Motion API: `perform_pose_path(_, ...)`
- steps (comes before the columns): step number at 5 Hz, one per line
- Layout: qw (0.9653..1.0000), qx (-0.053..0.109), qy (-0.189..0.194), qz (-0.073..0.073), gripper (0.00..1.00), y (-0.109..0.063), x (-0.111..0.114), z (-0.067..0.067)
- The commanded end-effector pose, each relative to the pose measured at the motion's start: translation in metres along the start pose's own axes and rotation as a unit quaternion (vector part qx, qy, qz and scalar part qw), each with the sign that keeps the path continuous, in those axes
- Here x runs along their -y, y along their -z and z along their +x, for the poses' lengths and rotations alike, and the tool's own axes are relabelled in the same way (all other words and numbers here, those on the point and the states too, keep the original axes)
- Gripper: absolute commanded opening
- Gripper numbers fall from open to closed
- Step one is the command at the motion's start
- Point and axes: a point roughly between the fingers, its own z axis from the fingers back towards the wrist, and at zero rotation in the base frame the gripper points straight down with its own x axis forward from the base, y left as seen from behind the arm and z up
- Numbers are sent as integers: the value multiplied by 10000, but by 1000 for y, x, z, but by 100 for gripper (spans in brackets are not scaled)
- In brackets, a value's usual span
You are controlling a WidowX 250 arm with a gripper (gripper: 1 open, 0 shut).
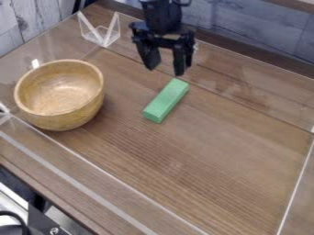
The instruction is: Move green object from inside the wooden bowl to the table next to it
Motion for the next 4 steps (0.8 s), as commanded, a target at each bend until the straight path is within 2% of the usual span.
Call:
perform_pose_path(1, 9987, 470, 116, 124, 100, -41, 1, 11)
perform_pose_path(2, 9978, 568, -243, 219, 100, -45, -13, 11)
perform_pose_path(3, 9962, 577, -570, 307, 100, -34, -21, 18)
perform_pose_path(4, 9961, 541, -618, 329, 100, -27, -16, 18)
